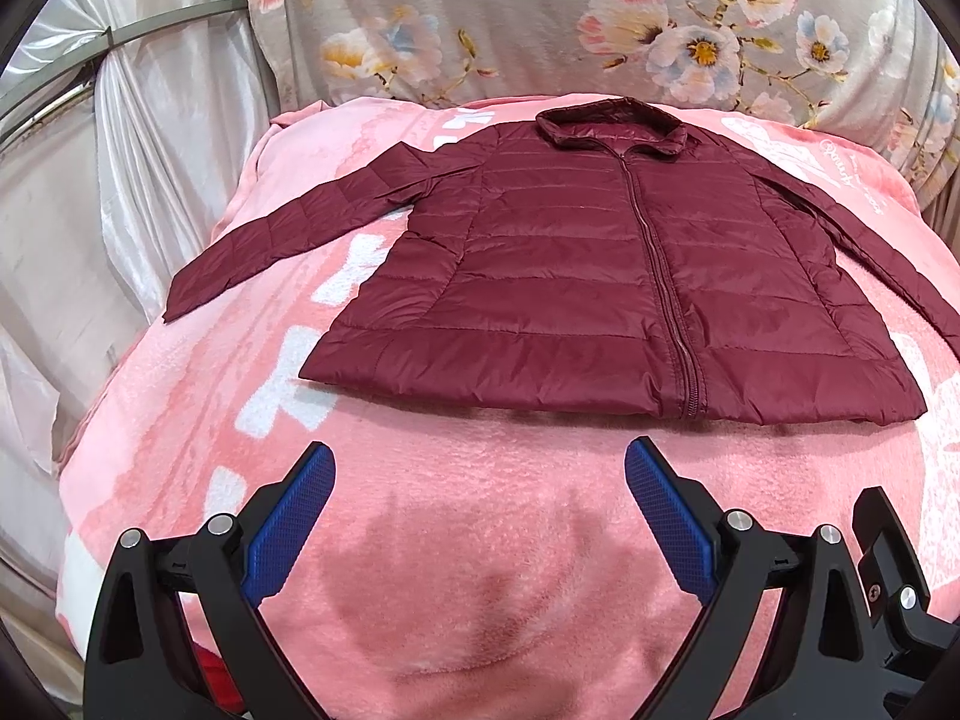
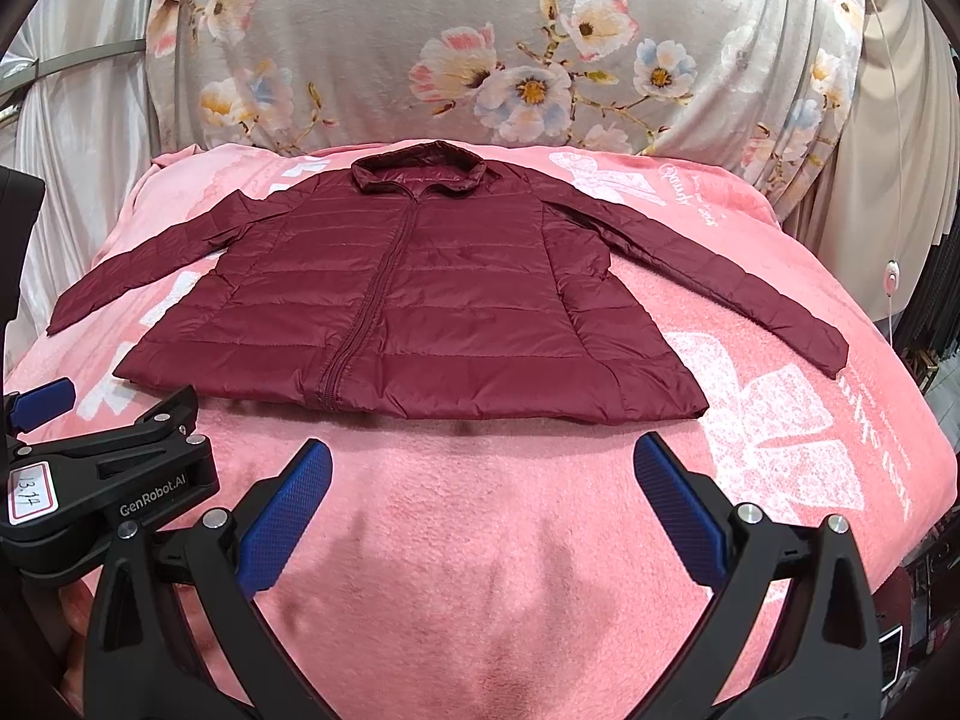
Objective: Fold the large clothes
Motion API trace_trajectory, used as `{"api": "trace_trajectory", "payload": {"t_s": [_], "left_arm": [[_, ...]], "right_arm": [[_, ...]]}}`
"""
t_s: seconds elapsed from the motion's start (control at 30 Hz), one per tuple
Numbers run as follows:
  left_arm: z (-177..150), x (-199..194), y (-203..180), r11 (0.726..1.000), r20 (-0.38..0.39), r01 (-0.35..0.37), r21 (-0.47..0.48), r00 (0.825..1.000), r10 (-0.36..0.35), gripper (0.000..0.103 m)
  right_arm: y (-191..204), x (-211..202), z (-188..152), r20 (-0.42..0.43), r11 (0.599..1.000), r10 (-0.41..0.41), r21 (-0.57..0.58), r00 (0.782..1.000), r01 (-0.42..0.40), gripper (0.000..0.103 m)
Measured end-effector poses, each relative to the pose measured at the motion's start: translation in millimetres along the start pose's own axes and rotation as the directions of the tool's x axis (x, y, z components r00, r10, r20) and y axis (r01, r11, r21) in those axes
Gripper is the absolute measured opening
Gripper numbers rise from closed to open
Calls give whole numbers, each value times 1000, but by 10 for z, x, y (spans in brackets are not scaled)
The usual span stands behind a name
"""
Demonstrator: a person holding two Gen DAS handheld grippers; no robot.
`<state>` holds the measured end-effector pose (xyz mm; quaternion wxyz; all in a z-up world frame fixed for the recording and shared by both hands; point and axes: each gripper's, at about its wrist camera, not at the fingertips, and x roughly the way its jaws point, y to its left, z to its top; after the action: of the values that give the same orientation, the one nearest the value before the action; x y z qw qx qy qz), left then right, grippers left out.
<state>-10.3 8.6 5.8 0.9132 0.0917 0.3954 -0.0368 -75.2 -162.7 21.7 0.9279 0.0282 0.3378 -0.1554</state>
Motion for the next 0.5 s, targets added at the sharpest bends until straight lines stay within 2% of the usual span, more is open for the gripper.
{"api": "trace_trajectory", "payload": {"t_s": [0.5], "left_arm": [[0,18,29,1000,-1,0,0,1000,0,95]], "right_arm": [[17,10,1,-2,1000,3,0,1000,-3,98]]}}
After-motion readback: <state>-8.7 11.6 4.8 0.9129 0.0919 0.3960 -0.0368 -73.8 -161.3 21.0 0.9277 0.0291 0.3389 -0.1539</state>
